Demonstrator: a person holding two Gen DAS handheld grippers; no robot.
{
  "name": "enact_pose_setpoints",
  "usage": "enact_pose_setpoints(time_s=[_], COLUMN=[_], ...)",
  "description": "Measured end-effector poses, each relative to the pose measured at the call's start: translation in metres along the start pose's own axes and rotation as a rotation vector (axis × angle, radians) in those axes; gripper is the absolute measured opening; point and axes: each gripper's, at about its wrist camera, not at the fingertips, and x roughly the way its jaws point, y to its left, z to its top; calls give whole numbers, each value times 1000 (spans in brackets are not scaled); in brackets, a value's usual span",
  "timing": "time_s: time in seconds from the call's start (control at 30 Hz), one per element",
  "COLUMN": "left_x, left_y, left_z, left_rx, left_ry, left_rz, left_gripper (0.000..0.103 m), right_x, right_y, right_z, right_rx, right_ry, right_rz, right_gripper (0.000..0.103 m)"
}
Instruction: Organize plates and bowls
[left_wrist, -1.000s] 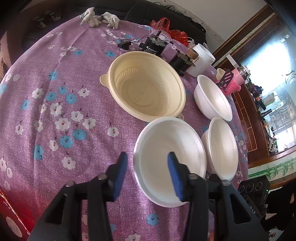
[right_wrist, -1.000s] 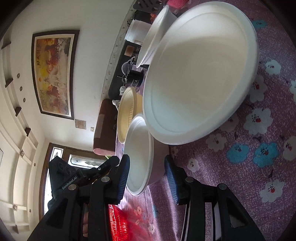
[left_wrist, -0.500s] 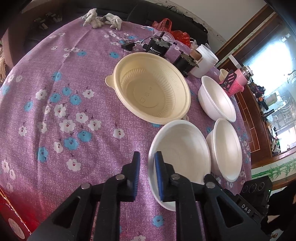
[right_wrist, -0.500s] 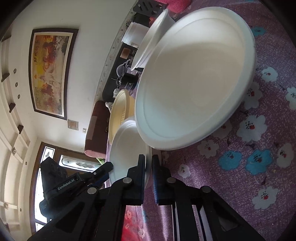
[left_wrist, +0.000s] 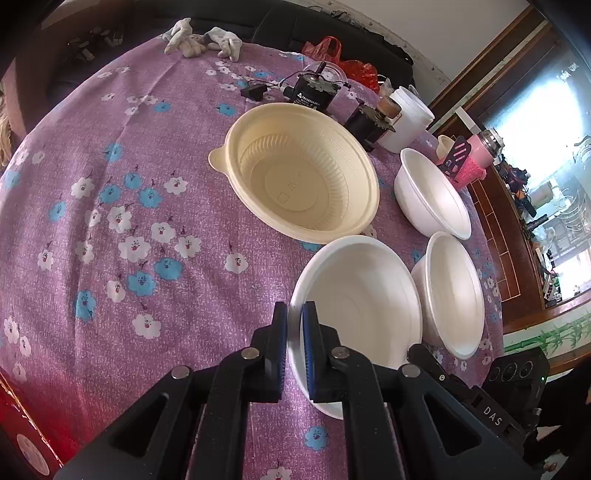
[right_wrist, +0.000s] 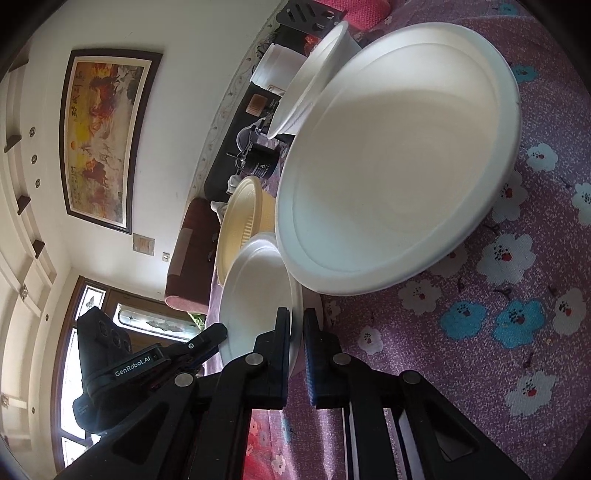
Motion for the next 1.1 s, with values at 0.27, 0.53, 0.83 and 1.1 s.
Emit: enact_pose_setpoints(time_s=[0.27,0.53,0.83,1.1], left_x=[-24,-65,-134,-210], left_y=[6,26,74,121], left_z=[-8,-27,-64,-105], left_rx=[-13,-47,-83,-86], left_ry=[-30,-85,-172,-267], left_rz=[2,17,47,165], left_gripper=[8,8,8,8], right_x=[0,-2,5,31], right_y=[14,42,91,148], right_z=[-6,-29,-73,-143], right_rx=[-49,-106,-205,-325], right_ry=[12,39,122,242], right_rz=[22,59,89,121], right_gripper=[9,9,9,9])
